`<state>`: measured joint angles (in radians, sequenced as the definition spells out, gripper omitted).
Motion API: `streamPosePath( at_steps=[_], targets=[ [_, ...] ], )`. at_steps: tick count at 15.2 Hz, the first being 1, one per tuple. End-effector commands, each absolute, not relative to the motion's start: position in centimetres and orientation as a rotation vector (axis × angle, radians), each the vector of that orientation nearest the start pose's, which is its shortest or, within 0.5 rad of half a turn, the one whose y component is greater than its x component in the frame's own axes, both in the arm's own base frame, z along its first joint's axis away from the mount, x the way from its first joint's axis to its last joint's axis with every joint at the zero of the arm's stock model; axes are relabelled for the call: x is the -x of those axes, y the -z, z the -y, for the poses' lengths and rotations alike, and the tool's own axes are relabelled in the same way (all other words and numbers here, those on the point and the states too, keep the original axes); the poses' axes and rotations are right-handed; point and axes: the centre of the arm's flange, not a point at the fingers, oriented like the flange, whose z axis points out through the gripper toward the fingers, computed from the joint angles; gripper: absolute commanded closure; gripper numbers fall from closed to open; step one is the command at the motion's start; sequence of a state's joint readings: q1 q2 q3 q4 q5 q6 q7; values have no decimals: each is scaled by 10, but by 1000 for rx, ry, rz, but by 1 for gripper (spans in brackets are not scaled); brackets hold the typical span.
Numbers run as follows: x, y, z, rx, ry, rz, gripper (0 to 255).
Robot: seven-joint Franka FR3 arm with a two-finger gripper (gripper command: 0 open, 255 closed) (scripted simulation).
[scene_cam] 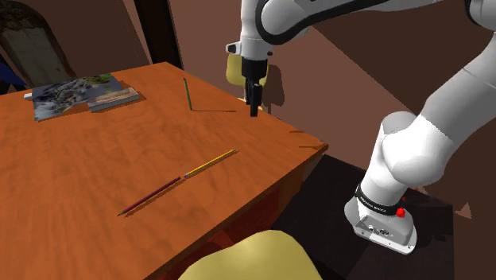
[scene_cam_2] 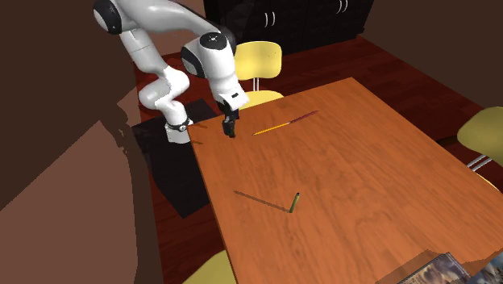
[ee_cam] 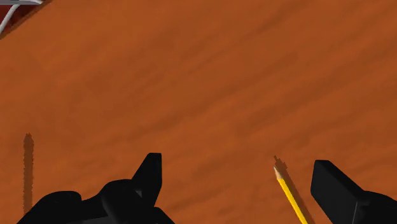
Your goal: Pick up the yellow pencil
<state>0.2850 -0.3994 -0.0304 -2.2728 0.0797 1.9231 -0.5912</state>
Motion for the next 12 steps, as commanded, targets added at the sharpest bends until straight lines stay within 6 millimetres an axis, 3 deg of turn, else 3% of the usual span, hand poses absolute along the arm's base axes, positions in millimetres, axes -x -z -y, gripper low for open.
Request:
streamPosePath(
  at_steps=[1, 8, 12],
  targets=[
    [-431, -504, -136, 2719, 93, 1400, 0],
    [-429, -459, -212, 2361, 73, 1926, 0],
    [-429, -438, -212, 2361, 73, 1926, 0]
  ],
)
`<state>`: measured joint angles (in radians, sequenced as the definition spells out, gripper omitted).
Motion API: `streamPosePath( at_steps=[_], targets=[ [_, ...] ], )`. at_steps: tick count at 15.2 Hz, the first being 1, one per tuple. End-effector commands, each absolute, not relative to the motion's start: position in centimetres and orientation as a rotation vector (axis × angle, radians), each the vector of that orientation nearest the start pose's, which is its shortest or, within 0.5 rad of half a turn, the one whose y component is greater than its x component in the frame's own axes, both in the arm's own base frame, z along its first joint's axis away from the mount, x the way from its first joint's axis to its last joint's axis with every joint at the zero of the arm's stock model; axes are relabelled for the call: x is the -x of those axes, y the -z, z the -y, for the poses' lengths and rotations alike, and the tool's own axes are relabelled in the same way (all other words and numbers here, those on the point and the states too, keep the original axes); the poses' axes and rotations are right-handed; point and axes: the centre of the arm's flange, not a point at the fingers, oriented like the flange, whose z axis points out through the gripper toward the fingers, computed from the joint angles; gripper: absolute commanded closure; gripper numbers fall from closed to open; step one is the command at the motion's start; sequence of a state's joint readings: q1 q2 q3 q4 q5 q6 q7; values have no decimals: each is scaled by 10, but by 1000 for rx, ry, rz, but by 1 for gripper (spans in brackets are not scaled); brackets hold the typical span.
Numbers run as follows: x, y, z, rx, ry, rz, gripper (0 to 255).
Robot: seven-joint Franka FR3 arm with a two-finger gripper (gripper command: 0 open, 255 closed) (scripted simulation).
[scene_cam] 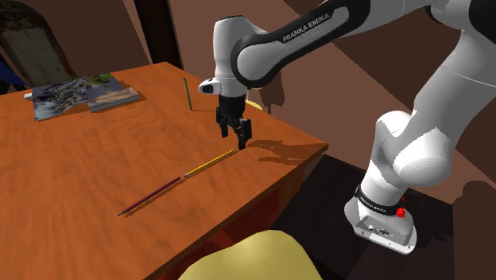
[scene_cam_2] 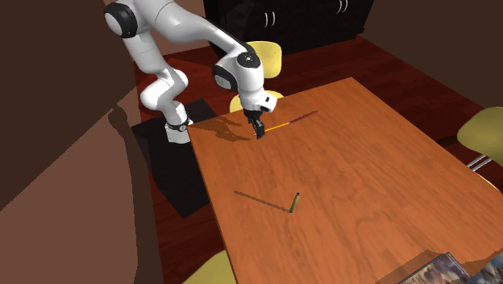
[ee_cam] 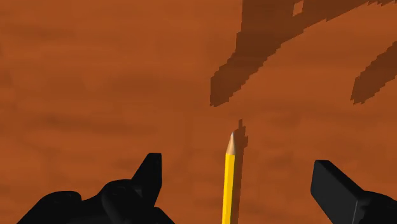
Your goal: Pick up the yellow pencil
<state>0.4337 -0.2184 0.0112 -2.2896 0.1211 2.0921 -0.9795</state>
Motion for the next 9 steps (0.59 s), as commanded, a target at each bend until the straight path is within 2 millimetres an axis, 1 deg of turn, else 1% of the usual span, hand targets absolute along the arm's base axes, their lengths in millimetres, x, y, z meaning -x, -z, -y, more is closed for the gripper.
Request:
streamPosePath(
  at_steps=[1, 3, 5, 6, 9],
  targets=[
    [-429, -432, -212, 2361, 73, 1926, 0],
    [-429, -422, -212, 2361, 73, 1926, 0],
    [-429, -419, -212, 2361, 73, 1926, 0],
    [-429, -418, -212, 2361, 73, 1926, 255],
    [-429, -418, -212, 2361, 73, 1926, 255]
  ],
)
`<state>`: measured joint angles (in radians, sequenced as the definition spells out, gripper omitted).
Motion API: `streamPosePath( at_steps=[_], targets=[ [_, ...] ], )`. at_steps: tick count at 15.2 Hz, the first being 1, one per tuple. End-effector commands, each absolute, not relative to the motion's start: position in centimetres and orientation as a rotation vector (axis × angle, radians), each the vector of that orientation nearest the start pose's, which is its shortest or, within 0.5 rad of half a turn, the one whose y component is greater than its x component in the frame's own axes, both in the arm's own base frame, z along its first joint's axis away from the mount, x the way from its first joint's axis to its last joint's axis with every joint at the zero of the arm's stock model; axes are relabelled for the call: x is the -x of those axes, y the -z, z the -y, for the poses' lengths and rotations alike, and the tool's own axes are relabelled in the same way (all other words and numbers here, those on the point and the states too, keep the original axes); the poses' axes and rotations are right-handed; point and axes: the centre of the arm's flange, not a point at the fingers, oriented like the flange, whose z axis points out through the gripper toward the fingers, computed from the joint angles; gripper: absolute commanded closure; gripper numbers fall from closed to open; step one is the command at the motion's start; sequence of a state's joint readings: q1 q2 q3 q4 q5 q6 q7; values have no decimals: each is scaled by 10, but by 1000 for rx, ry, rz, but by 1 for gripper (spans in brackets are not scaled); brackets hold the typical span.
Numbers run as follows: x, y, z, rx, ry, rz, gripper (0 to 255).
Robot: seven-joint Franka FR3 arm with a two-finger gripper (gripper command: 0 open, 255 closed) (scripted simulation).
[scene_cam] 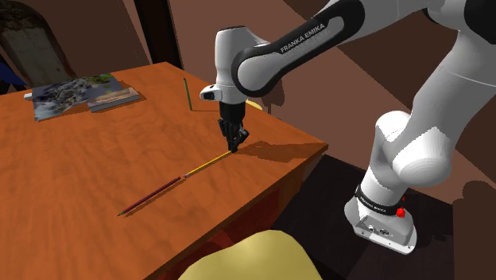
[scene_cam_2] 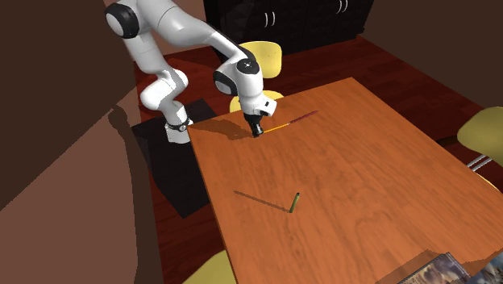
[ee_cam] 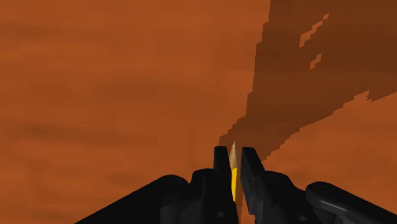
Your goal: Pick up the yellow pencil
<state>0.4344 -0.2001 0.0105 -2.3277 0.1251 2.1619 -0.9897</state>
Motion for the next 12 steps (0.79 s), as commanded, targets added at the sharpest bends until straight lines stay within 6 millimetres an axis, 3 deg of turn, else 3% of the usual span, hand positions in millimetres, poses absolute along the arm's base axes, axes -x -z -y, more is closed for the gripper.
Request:
streamPosePath(
  at_steps=[1, 6, 12],
  targets=[
    [-428, -418, -212, 2360, 73, 1926, 255],
    [-429, -419, -212, 2361, 73, 1926, 255],
    [-429, -450, -212, 2361, 73, 1926, 255]
  ],
)
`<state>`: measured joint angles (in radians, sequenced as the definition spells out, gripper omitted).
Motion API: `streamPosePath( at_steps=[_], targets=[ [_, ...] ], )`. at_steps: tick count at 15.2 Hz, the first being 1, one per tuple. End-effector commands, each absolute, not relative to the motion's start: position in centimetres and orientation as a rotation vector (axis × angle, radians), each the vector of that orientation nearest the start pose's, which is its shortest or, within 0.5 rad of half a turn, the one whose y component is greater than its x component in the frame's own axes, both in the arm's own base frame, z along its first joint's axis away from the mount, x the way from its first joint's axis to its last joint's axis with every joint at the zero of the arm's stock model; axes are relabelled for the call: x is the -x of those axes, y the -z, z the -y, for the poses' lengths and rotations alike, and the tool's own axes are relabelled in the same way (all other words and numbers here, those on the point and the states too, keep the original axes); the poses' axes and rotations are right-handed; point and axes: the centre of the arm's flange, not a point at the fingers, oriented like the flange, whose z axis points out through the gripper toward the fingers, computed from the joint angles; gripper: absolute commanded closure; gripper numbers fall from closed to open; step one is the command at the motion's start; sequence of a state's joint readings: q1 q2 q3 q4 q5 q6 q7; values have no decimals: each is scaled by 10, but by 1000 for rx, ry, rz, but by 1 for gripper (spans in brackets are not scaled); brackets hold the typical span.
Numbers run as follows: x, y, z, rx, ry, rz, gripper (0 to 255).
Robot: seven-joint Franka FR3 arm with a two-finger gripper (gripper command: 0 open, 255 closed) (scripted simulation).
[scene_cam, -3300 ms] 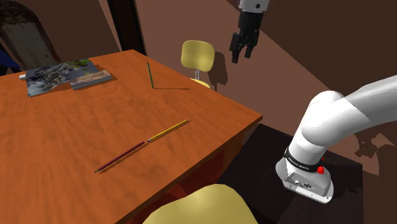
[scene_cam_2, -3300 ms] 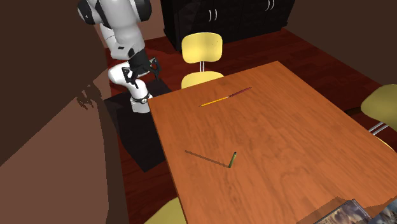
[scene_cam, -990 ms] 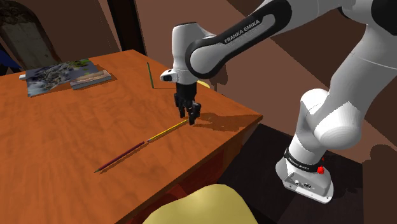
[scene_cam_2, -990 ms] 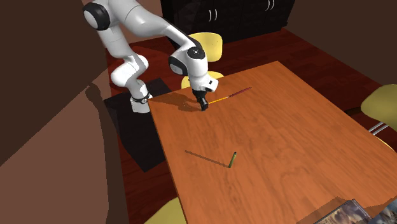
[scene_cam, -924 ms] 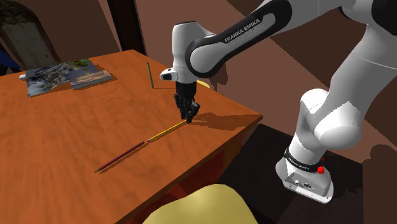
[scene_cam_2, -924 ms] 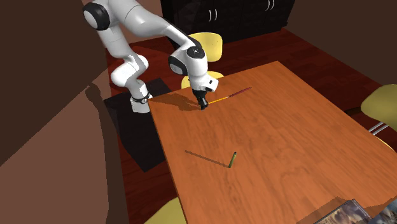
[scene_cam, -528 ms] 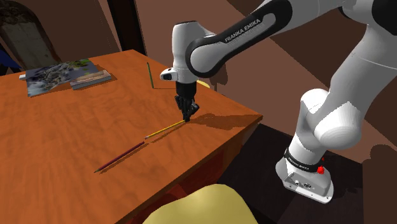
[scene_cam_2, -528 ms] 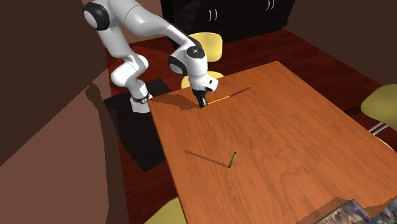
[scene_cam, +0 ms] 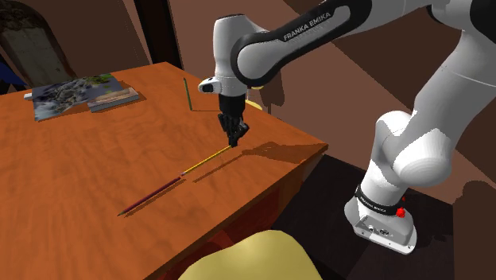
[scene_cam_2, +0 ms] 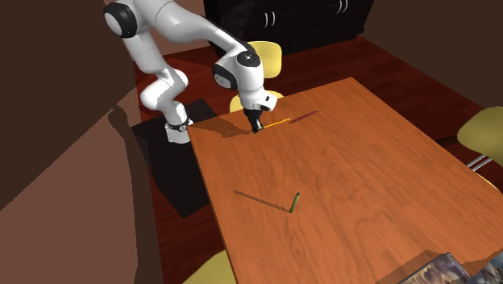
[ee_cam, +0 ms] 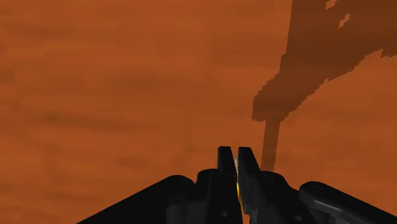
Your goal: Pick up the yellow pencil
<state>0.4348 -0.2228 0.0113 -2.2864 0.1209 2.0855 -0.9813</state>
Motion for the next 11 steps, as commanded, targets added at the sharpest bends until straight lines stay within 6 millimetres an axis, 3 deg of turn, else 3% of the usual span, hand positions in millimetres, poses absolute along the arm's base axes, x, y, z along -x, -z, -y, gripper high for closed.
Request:
streamPosePath(
  at_steps=[1, 9, 11],
  targets=[
    [-429, -456, -212, 2361, 73, 1926, 255],
    [-429, -498, -212, 2361, 73, 1926, 255],
    [-429, -499, -212, 2361, 73, 1926, 255]
  ],
)
